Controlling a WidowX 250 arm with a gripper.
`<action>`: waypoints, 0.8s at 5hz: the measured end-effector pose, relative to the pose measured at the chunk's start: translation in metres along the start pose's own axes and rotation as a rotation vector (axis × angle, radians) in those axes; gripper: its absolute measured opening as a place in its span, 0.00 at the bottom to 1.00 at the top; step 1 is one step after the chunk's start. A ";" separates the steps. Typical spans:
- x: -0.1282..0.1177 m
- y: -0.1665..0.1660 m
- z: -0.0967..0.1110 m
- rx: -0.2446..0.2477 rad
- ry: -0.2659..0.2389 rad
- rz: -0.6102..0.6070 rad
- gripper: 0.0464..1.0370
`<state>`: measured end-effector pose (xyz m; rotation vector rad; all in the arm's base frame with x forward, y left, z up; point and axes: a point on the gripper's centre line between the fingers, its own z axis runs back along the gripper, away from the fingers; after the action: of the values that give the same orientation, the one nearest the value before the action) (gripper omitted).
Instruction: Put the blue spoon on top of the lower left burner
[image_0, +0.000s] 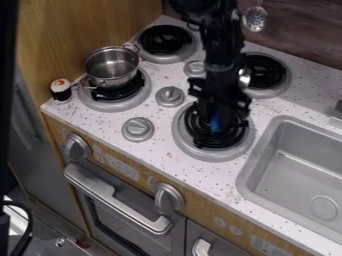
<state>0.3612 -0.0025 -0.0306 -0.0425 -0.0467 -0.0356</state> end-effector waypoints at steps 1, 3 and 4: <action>0.006 0.010 -0.006 0.014 0.023 0.027 0.37; 0.006 0.016 -0.008 0.030 0.059 0.055 0.73; -0.004 0.017 0.001 0.017 0.071 0.052 0.94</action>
<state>0.3580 0.0142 -0.0302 -0.0256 0.0247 0.0150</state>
